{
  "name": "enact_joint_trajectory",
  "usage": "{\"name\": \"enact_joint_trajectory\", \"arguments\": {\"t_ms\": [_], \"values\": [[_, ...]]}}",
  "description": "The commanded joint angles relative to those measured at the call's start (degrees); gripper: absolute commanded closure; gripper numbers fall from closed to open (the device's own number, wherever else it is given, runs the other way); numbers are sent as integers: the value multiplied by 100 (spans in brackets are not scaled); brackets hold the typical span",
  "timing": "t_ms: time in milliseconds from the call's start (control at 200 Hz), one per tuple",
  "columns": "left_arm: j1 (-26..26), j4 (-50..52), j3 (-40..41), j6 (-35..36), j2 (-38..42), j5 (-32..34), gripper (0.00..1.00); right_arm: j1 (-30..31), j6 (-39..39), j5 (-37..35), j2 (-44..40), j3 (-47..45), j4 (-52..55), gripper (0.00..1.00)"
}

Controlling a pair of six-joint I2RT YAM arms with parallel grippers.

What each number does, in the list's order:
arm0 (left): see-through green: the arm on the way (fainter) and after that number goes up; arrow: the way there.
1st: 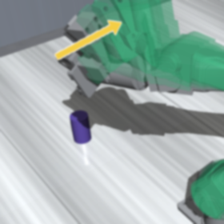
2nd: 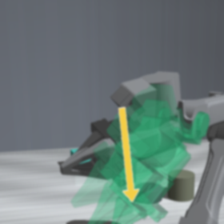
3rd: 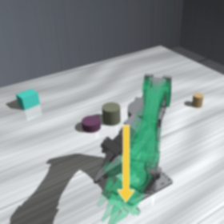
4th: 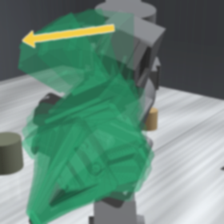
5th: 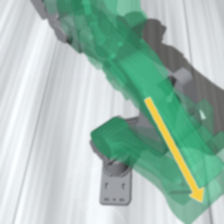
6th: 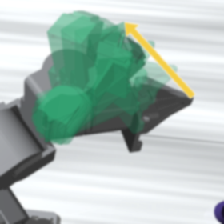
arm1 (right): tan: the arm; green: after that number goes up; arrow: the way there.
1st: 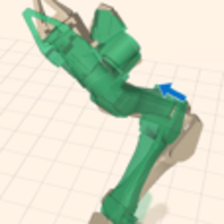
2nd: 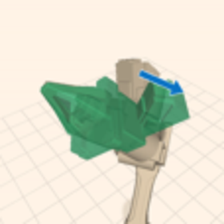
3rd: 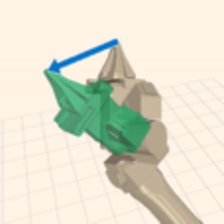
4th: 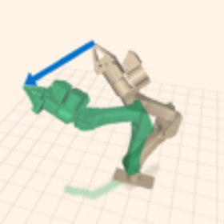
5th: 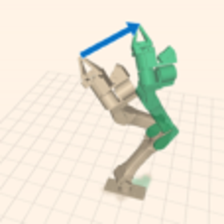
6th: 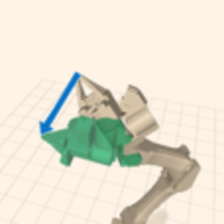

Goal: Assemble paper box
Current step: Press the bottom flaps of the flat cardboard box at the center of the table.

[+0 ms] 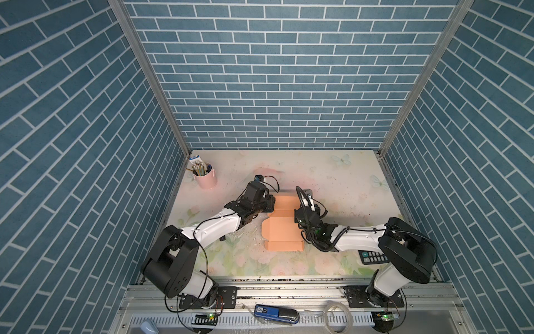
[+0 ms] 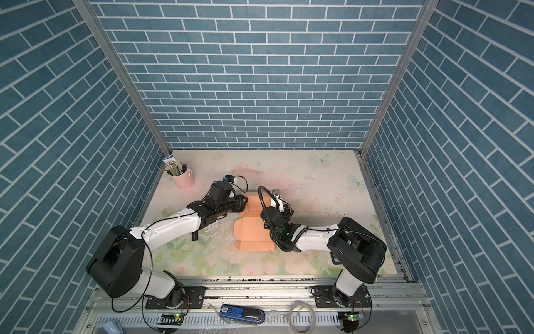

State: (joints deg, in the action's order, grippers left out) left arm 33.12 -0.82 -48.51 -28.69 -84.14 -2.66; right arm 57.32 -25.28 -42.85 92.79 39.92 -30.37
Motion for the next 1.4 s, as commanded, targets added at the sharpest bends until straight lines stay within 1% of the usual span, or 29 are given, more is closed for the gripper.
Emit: {"name": "enact_joint_trajectory", "arguments": {"t_ms": [0, 185, 300, 470, 600, 730, 885, 1070, 1325, 1395], "values": [[-30, -116, -55, 110, -4, -7, 53, -15, -157, 20, 74, 143, -5, 100], [-34, -245, 121, 232, 162, -128, 54, -19, -212, 58, 81, 148, 57, 100], [-75, -259, 305, 342, 395, -224, 52, -20, -252, 101, 81, 156, 92, 100], [-204, -324, 531, 482, 697, -638, 41, -23, -294, 145, 139, 191, 134, 100], [-356, -400, 682, 517, 832, -859, 40, -21, -294, 171, 160, 219, 161, 100], [-494, -506, 798, 528, 856, -1065, 44, -20, -294, 183, 160, 227, 163, 100], [-522, -526, 791, 642, 744, -1227, 49, -19, -294, 195, 158, 227, 174, 100], [-519, -611, 782, 696, 556, -1199, 59, -20, -277, 224, 160, 244, 158, 100], [-509, -704, 602, 802, 196, -1128, 64, -19, -241, 259, 153, 236, 98, 100], [-466, -740, 557, 827, 109, -1082, 68, -22, -231, 264, 144, 231, 93, 100]]}}
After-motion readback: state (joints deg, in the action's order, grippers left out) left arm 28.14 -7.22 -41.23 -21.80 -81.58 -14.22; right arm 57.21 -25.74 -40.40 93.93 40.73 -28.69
